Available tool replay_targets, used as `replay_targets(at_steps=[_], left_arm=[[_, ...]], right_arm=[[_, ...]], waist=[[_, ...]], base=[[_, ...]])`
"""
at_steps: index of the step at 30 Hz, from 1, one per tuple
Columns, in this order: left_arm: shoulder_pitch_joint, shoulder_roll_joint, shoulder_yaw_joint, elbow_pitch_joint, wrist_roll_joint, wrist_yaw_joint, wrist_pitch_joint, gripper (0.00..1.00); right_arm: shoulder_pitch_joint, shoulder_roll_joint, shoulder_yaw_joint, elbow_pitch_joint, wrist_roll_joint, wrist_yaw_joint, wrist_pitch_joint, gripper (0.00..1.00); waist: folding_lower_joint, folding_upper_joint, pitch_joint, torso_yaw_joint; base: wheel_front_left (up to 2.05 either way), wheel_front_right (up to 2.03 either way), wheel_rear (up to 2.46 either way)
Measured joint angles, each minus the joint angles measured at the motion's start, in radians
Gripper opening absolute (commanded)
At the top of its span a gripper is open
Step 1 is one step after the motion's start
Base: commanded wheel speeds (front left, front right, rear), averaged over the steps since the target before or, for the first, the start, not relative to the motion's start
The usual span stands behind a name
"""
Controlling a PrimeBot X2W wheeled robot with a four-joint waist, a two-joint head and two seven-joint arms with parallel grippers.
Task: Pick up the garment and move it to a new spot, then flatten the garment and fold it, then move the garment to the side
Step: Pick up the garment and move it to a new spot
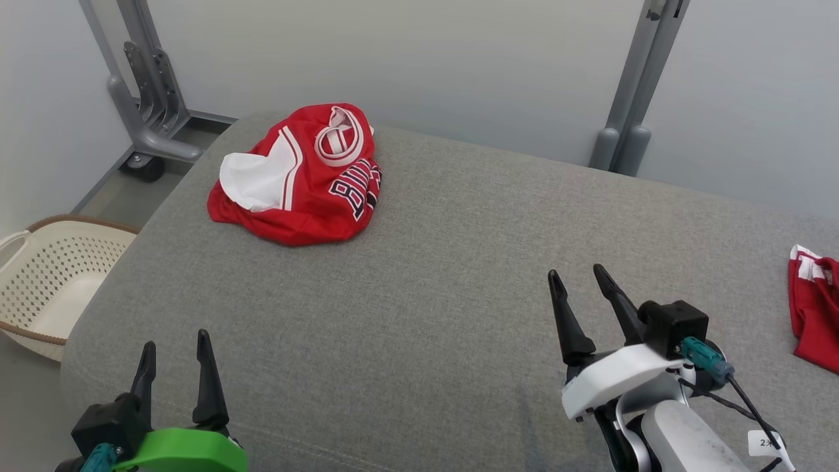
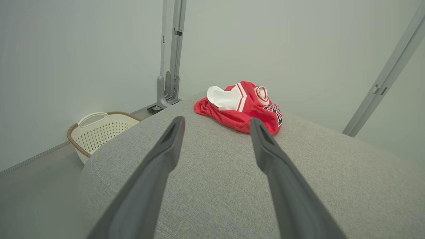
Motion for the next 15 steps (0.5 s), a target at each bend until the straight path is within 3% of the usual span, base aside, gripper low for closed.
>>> replay_targets(at_steps=[15], left_arm=[[-0.009, 0.000, -0.039, -0.022, 0.027, 0.000, 0.019, 1.00]], right_arm=[[0.000, -0.007, -0.012, -0.025, -0.036, -0.002, 0.019, 1.00]], waist=[[0.0001, 0.0000, 0.043, -0.025]], base=[[0.00, 0.00, 0.00]])
